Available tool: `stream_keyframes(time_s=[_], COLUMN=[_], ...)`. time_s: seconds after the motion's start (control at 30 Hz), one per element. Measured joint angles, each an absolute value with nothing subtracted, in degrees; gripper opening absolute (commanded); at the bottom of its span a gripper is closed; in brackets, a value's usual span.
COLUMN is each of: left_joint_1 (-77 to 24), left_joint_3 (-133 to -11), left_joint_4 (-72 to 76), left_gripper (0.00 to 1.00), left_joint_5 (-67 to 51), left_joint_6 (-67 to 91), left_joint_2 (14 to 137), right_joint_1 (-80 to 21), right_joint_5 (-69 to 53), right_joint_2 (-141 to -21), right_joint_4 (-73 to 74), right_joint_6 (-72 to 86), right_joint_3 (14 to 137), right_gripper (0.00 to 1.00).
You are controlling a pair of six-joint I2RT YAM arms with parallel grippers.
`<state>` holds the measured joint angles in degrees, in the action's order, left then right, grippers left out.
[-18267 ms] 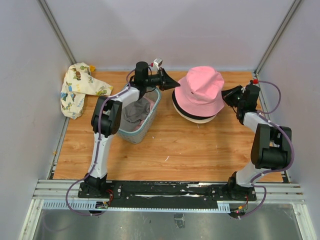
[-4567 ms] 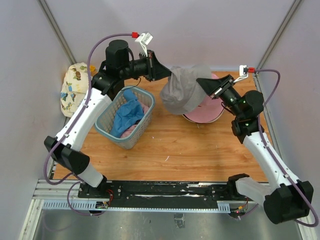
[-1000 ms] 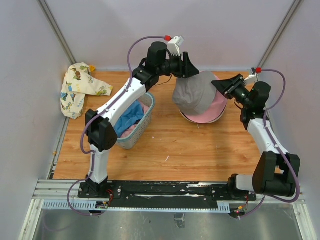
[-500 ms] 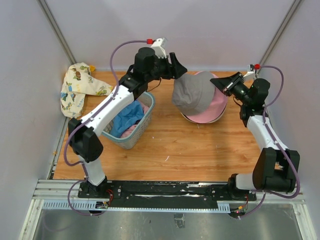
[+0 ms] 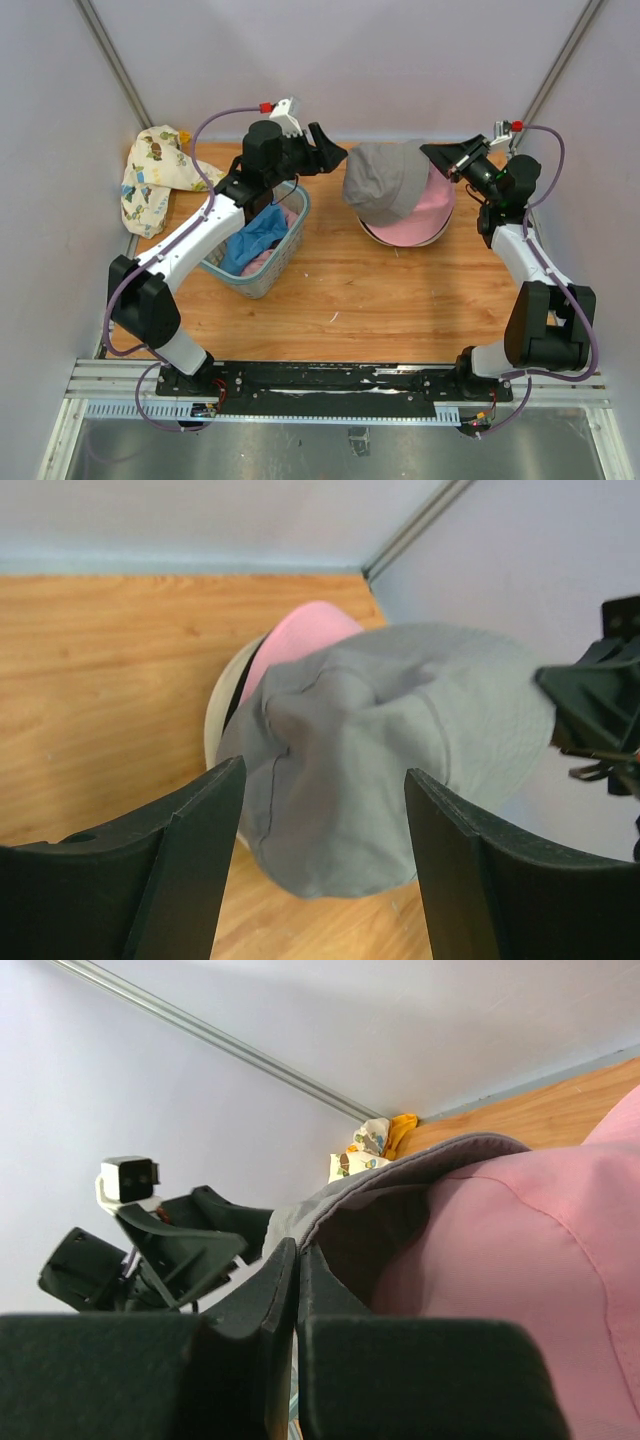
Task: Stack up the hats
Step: Stack the hat on the hat.
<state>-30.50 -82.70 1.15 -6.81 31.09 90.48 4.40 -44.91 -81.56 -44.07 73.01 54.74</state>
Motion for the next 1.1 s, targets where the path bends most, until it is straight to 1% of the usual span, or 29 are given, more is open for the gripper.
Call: stream_keyframes(time_s=[0.27,0.33,0.4,0.53,0.67,0.73,0.77,0.8,0.87,0.93,1.1], left_joint_1=[-30.5,-30.5,-30.5,-30.9,-31.3,-31.3,-31.3,-31.3,-31.3,-31.4,-31.6], left_joint_3=[-78.5,-77.7,-77.3,-77.3,-77.4,-77.7,-77.9,-78.0,-78.1,-78.8,-83.3], left_joint_4=[2.8,3.9,4.9,6.6,6.8,6.8,6.8,6.8,6.8,6.5,4.0], left_gripper=[0.7,0.73,0.74,0.71,0.65,0.6,0.52,0.42,0.18,0.09,0.07], left_joint_5=[-12.4,-14.3,-16.2,-19.0,-19.7,-20.1,-20.2,-20.3,-20.4,-20.6,-20.2], left_joint_6=[31.6,31.9,32.2,32.4,32.2,32.0,31.9,31.9,31.8,30.9,29.0], left_joint_2=[90.5,90.5,90.5,91.3,92.8,94.1,94.7,95.3,96.2,97.0,98.0], right_joint_1=[4.4,4.4,4.4,4.4,4.4,4.4,4.4,4.4,4.4,4.4,4.4], right_joint_5=[-44.9,-44.9,-45.0,-45.0,-45.0,-45.0,-45.0,-45.0,-45.0,-45.0,-45.0], right_joint_2=[-81.6,-81.7,-81.7,-81.7,-81.7,-81.7,-81.7,-81.7,-81.7,-81.7,-81.7], right_joint_4=[-45.3,-45.5,-45.7,-46.2,-46.6,-46.7,-46.7,-46.8,-46.9,-46.9,-47.1], right_joint_6=[73.9,74.0,74.0,74.4,74.7,74.8,74.8,74.8,74.8,74.8,74.8], right_joint_3=[54.7,54.7,54.7,54.7,54.7,54.7,54.7,54.7,54.7,54.7,54.7], right_gripper=[0.0,0.0,0.01,0.0,0.0,0.01,0.0,0.01,0.0,0.01,0.01])
